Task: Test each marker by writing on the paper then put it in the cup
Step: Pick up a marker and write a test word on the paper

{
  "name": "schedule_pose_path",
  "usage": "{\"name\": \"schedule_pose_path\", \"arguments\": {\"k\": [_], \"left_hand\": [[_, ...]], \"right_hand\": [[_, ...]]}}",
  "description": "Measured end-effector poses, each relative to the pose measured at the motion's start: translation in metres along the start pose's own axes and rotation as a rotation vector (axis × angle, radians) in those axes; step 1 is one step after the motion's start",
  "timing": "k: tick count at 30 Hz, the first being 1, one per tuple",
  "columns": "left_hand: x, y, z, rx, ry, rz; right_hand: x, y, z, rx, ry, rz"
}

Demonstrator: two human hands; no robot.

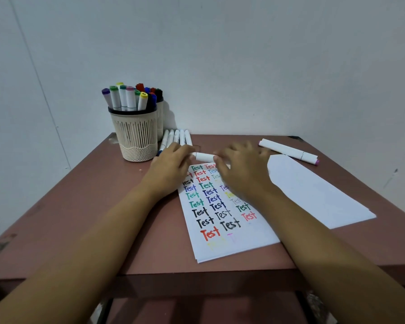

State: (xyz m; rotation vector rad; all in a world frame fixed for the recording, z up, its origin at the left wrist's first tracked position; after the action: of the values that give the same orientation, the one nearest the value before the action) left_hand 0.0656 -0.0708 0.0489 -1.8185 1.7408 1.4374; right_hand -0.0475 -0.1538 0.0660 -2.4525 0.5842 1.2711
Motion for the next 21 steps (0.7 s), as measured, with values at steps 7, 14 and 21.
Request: {"name": "schedule_pose_path", "arguments": {"k": [7, 14, 21], "left_hand": [[0.004, -0.008, 0.002, -0.06, -0.054, 0.123], [0.022, -0.03, 0.015, -0.229, -0.307, -0.21], [0.031, -0.033, 0.018, -0.23, -0.406, -0.319]], "right_hand": [[-0.005, -0.001, -0.003, -0.087, -0.107, 0.045], [-0.028, 0.11, -0.036, 0.24, -0.098, 0.048], [0.012, 0.173, -0.02, 0.234, -0.148, 0.456]]}}
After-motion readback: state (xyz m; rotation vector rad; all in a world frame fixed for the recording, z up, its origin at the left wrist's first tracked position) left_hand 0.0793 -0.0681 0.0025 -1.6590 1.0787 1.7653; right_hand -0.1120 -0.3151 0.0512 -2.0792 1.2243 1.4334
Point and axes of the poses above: each hand's wrist, its own z-axis away from the middle knuckle, its own x-axis out of the palm, y = z × x, the point moved 10 cm from there along -z, towards the middle knuckle, and after that the axes turned 1 degree about -x, right-handed, at the moved point
